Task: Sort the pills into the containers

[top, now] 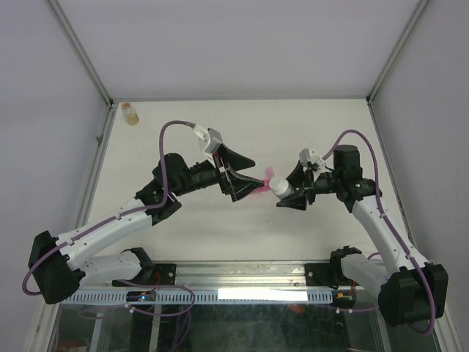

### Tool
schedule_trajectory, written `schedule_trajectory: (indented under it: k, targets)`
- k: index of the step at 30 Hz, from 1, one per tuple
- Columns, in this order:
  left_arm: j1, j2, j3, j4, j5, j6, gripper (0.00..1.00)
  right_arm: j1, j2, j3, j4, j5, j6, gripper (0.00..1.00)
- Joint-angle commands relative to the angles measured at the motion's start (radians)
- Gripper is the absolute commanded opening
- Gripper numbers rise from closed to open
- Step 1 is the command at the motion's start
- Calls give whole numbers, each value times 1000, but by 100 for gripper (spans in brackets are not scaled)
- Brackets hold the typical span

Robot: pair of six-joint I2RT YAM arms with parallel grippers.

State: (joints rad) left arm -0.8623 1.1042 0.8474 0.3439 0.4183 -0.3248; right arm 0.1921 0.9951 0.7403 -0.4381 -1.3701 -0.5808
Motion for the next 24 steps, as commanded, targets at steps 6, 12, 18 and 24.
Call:
schedule_trajectory:
  k: [6,12,18,24]
  targets:
    - [-217,51,229,-445,-607,-234,83,-3,4,35,39,-15,3,0]
    - [-247,137,325,-501,-612,-194,81,-4,2,34,38,-11,2,0]
    - [-247,210,388,-515,-550,-170,67,-3,0,35,39,-12,3,0]
    - [-247,243,410,-533,-503,-169,62,-4,-1,36,39,-11,2,0]
